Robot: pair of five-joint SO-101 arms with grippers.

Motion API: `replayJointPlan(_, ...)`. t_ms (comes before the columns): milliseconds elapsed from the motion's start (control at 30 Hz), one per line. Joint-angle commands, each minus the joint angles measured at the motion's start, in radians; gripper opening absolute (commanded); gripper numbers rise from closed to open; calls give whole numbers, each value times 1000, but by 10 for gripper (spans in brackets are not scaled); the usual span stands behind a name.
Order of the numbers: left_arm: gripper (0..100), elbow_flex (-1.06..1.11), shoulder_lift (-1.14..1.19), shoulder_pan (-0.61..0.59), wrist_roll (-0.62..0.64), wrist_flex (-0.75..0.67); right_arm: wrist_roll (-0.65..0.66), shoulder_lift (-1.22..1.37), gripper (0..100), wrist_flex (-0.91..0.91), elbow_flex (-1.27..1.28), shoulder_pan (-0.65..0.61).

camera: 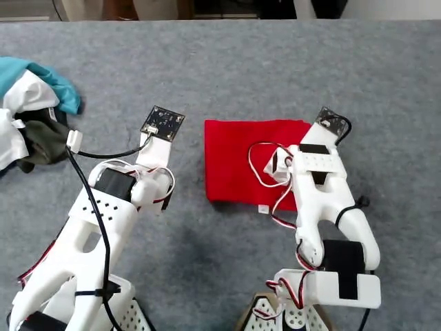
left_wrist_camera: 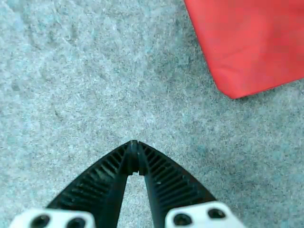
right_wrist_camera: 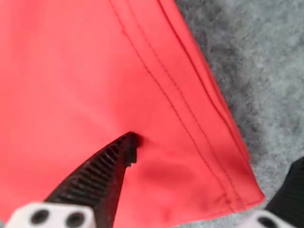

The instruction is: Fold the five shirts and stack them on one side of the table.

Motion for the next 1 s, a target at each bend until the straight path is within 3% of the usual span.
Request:
replayJointPlan(0,18,-5,-24,2,8,5,-35,28,461,-41,4,-13)
replayJointPlan(367,18,-14,-24,-5,8,40,-38,156,450,12,-119,-15)
replayJointPlan(567,18,-12,-24,0,8,40,-8,163,274,15,-143,-15)
replayJointPlan(967,18,-12,-24,-6,8,66,21,156,12,18,-165,-13)
